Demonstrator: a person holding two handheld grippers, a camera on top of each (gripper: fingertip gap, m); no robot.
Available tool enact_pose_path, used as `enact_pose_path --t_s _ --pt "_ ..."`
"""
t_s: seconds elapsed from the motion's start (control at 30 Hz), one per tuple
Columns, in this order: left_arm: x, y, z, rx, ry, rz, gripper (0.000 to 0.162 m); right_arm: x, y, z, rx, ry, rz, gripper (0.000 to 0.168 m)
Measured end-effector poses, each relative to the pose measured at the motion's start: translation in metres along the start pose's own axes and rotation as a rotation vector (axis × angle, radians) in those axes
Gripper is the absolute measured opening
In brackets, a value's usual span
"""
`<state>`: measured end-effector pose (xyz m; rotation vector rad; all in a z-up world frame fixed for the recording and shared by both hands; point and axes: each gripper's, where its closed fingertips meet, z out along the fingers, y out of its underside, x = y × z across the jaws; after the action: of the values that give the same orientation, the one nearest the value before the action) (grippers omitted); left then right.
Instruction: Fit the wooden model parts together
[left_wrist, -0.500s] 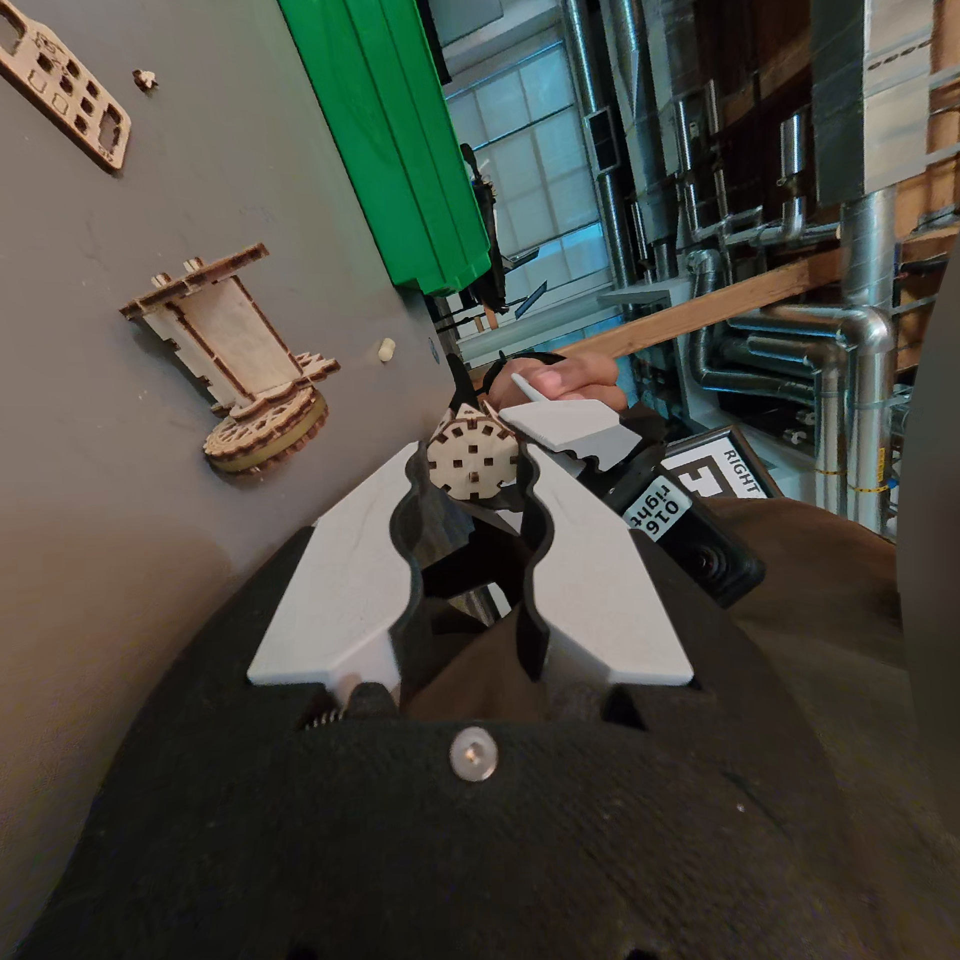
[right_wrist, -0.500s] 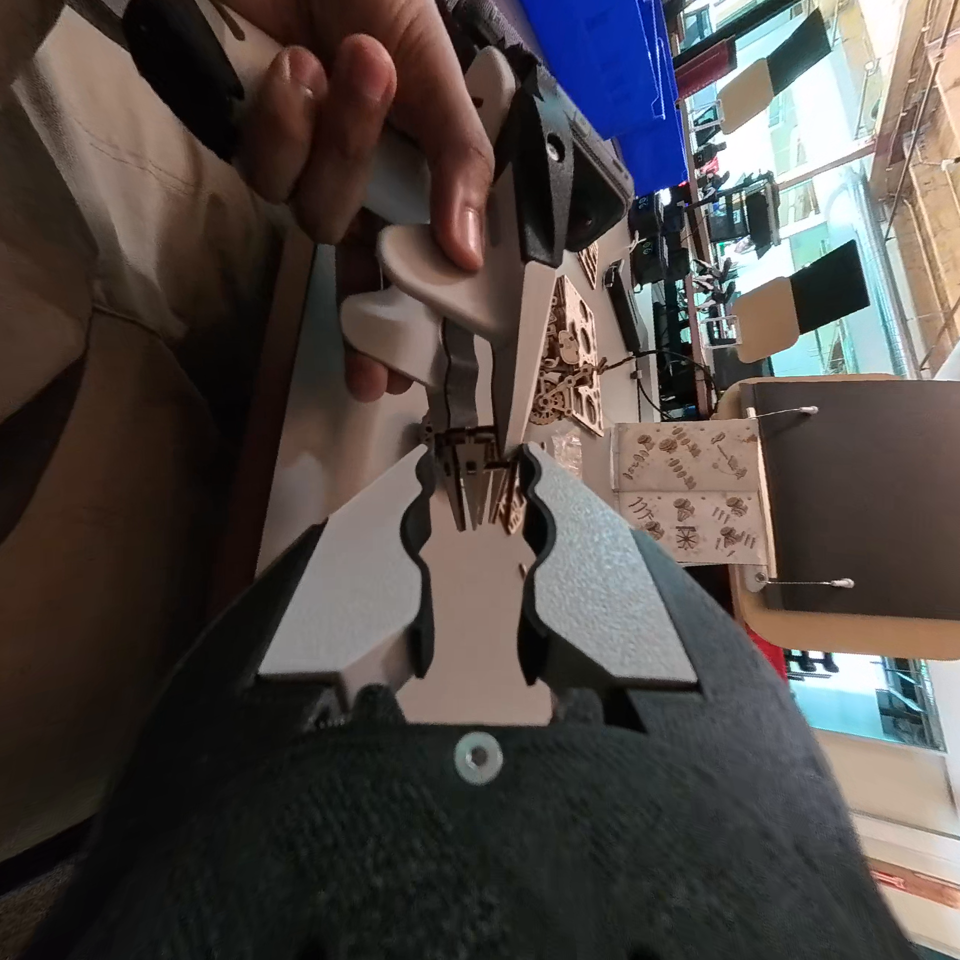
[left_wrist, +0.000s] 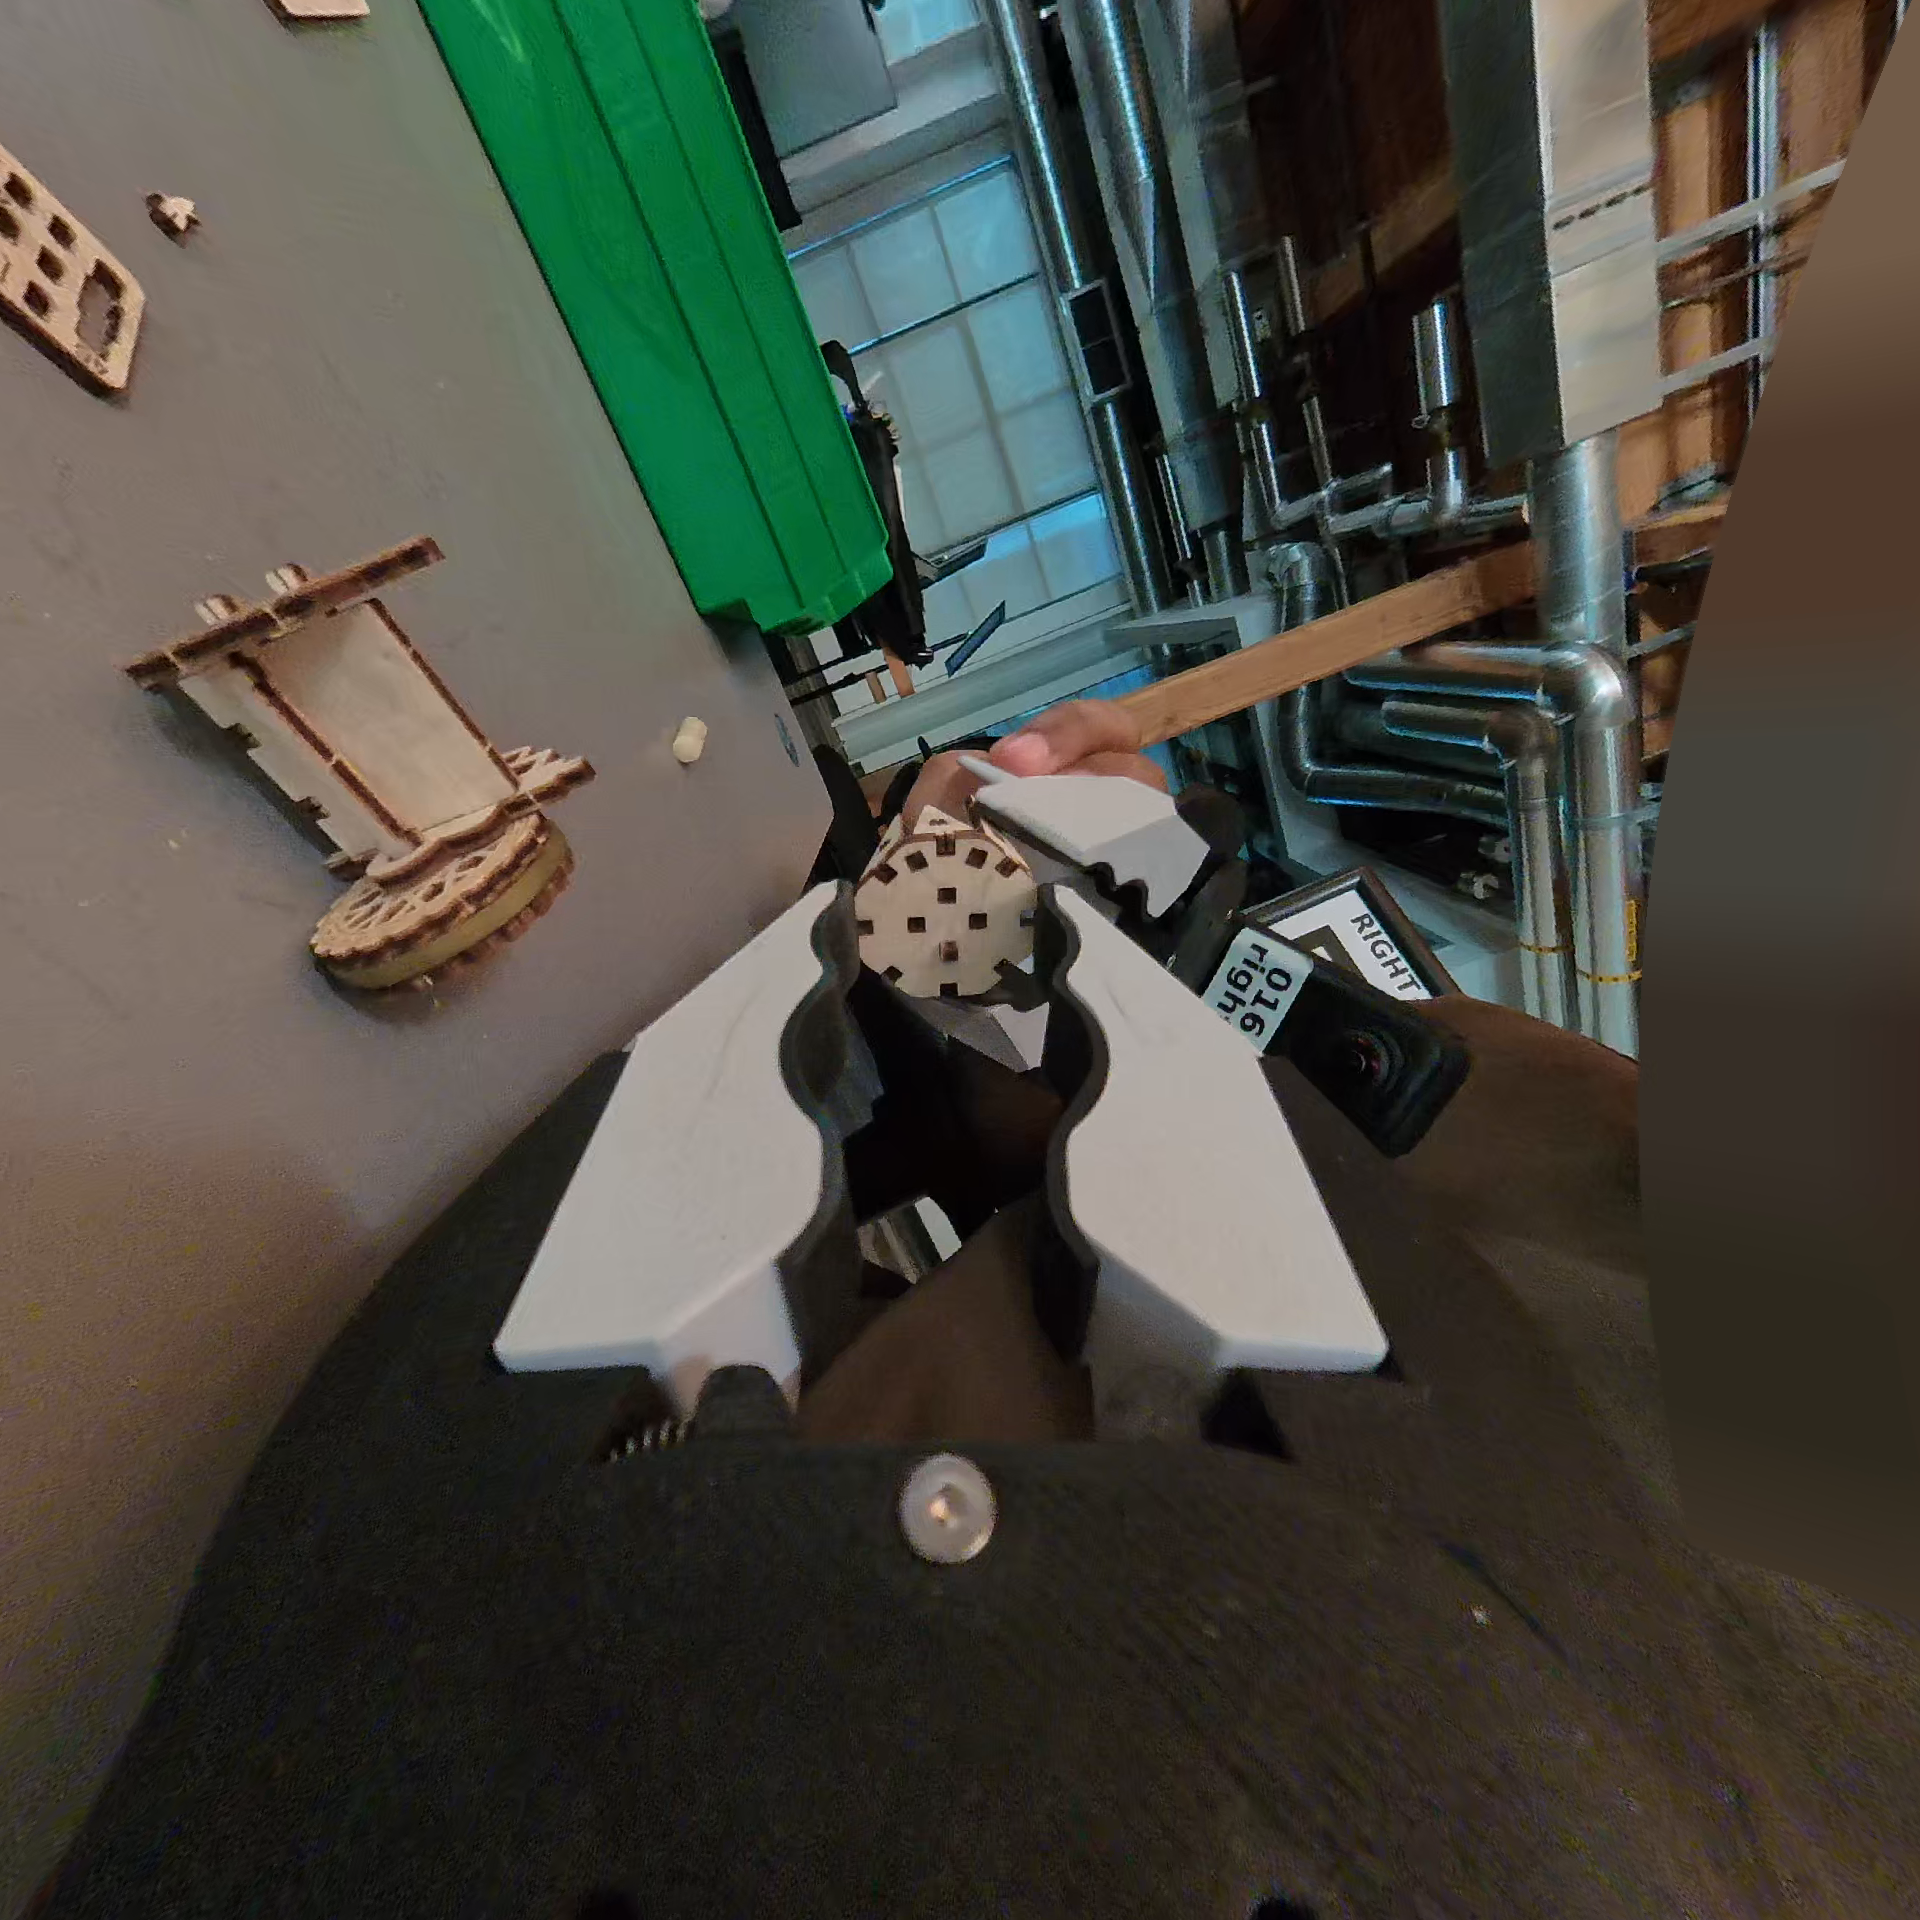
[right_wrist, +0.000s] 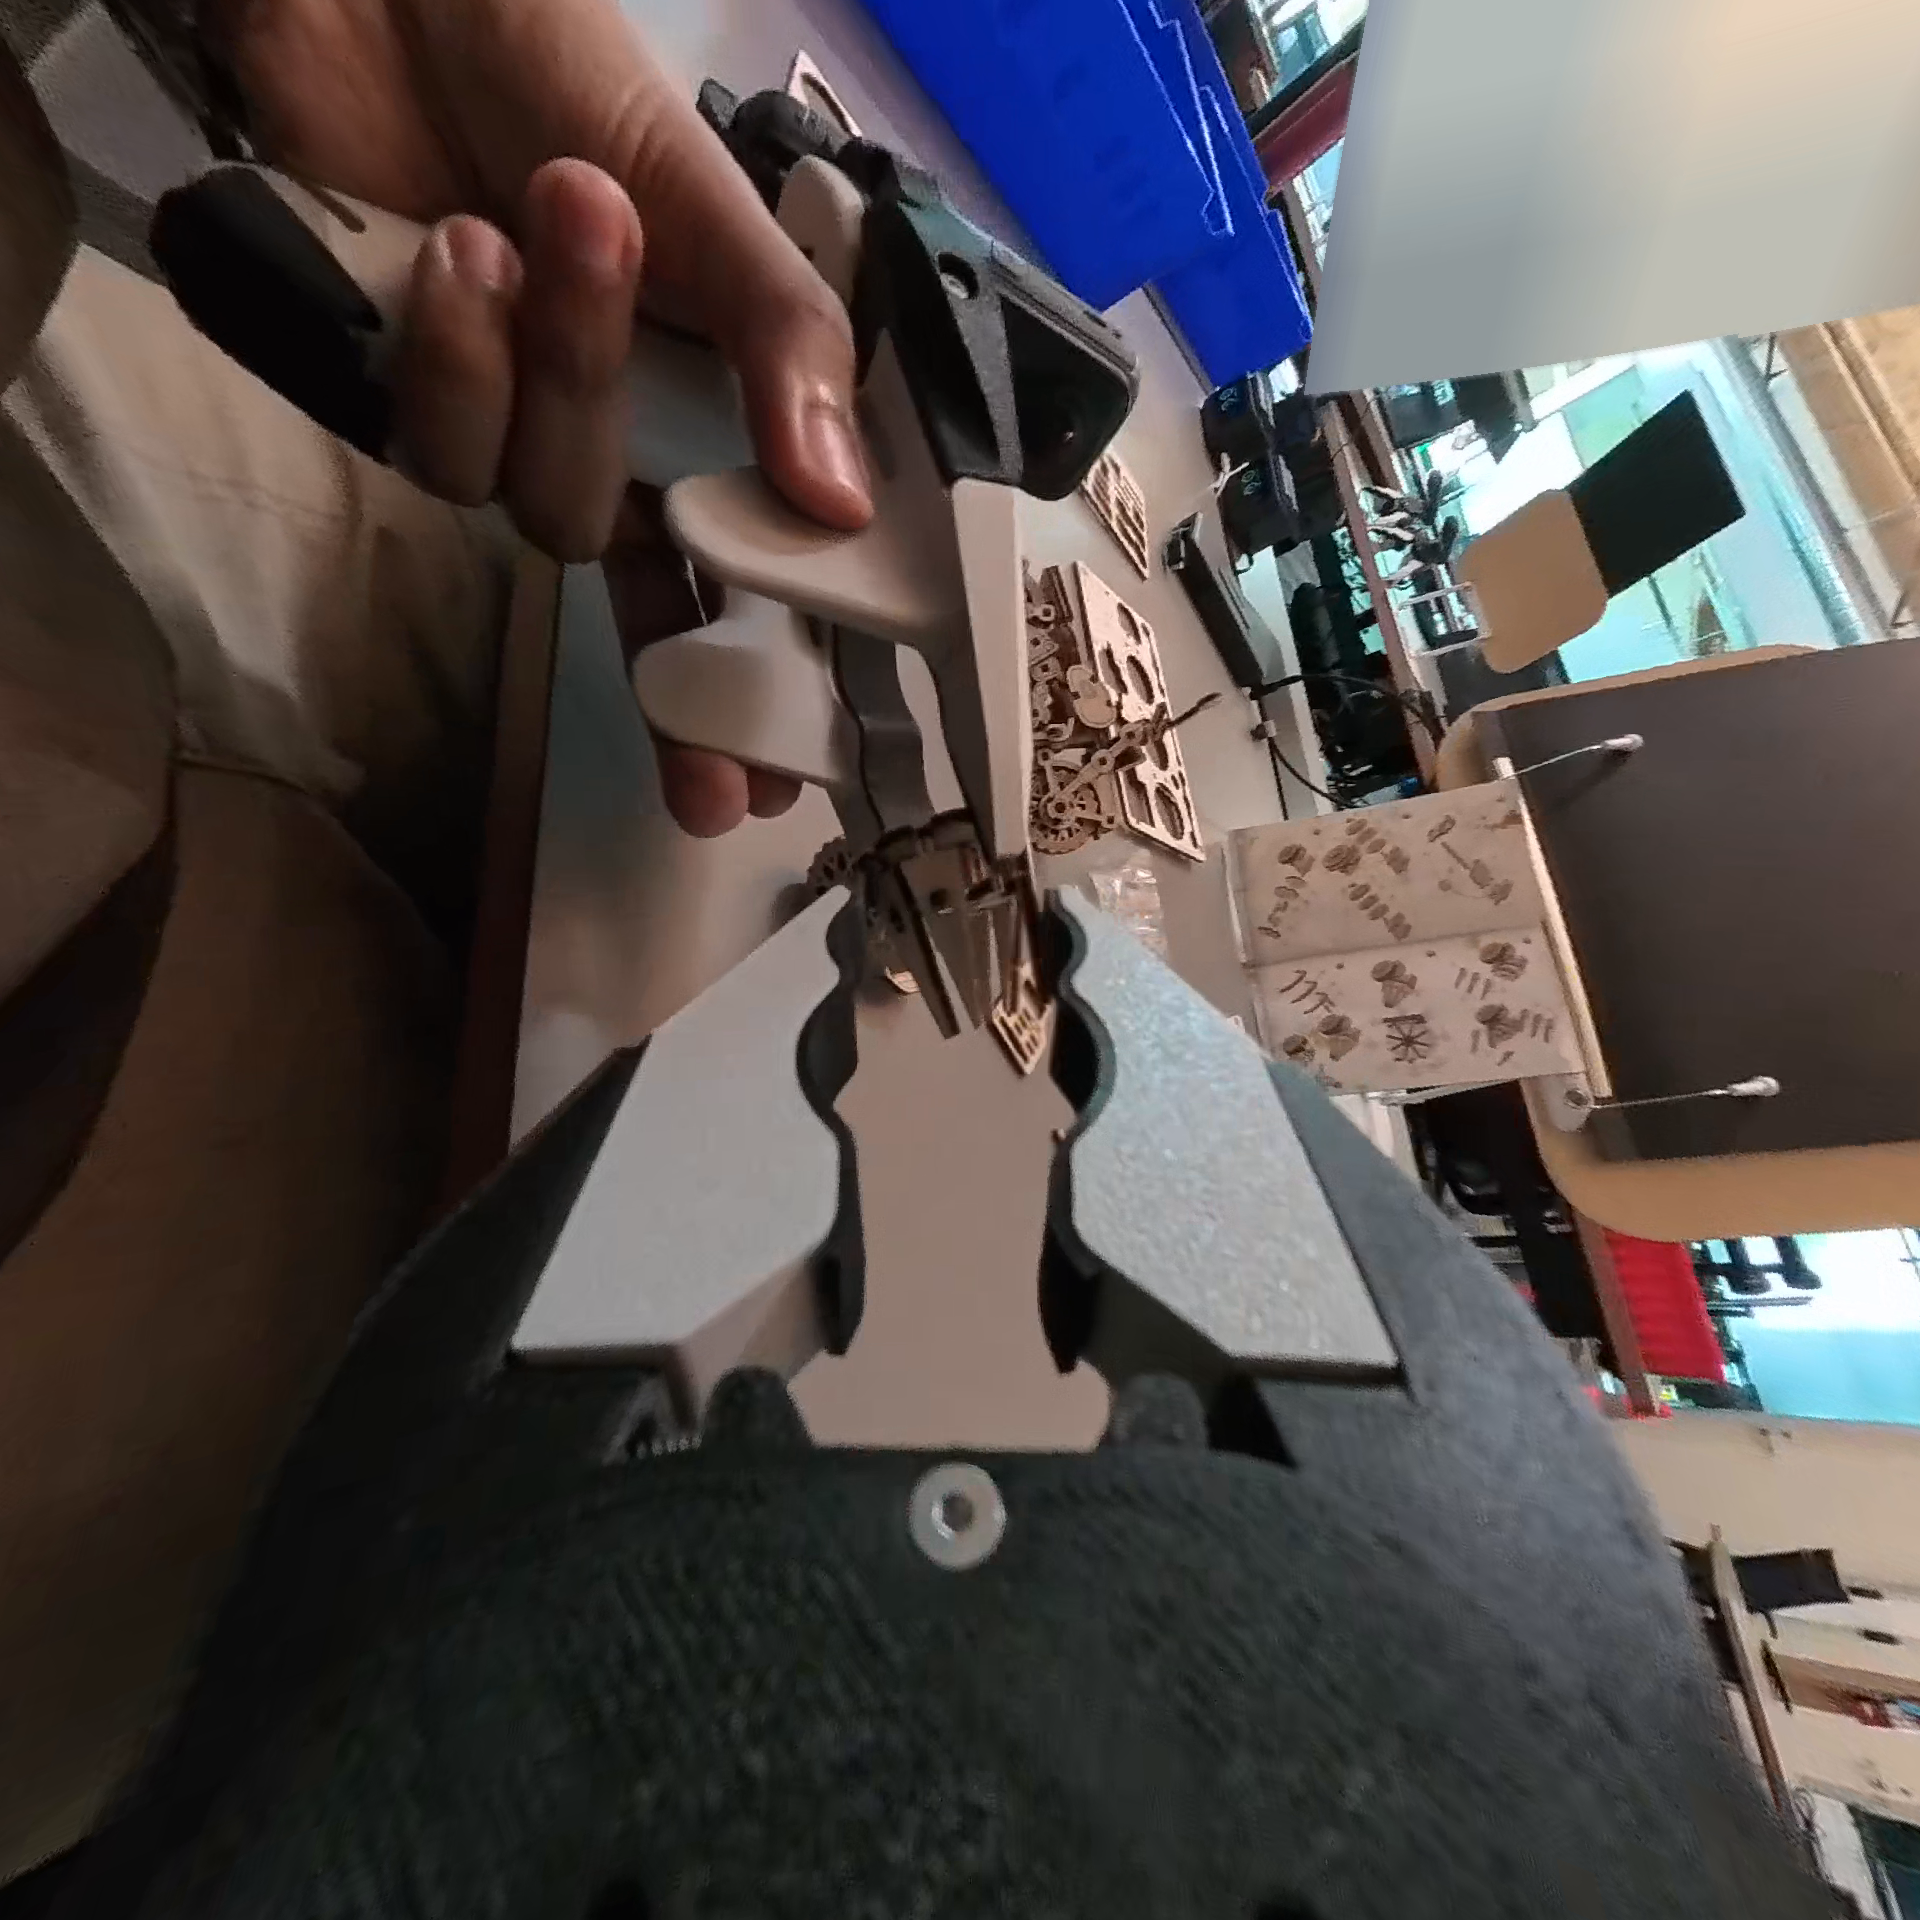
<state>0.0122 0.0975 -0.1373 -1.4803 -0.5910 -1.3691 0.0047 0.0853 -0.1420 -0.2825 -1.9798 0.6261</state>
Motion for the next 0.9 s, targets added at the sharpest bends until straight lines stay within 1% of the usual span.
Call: enact_pose_path --t_s 0.3,0.6,0.7,0.73,0.8,0.9 --pt "-0.005 0.001 0.001 0.005 -0.031 0.008 0.029 -0.003 0.004 0.001 -0.027 -0.013 -0.005 0.03" --pt "-0.003 -0.001 0.0 0.019 -0.012 -0.007 0.03 0.0 0.002 0.002 -0.025 -0.003 0.011 0.03" --pt "0.001 -0.003 0.0 0.03 0.012 -0.01 0.03 0.004 -0.001 0.002 0.002 0.023 0.028 0.03" --pt "0.003 -0.004 0.0 0.036 0.023 -0.007 0.03 0.007 -0.002 0.001 0.014 0.049 0.019 0.031" --pt "0.006 -0.005 -0.001 0.044 0.035 0.009 0.03 0.016 -0.001 -0.002 0.021 0.089 0.018 0.044" --pt "0.011 -0.009 -0.003 0.055 0.056 0.05 0.03 0.028 0.002 -0.011 0.035 0.11 0.081 0.046"
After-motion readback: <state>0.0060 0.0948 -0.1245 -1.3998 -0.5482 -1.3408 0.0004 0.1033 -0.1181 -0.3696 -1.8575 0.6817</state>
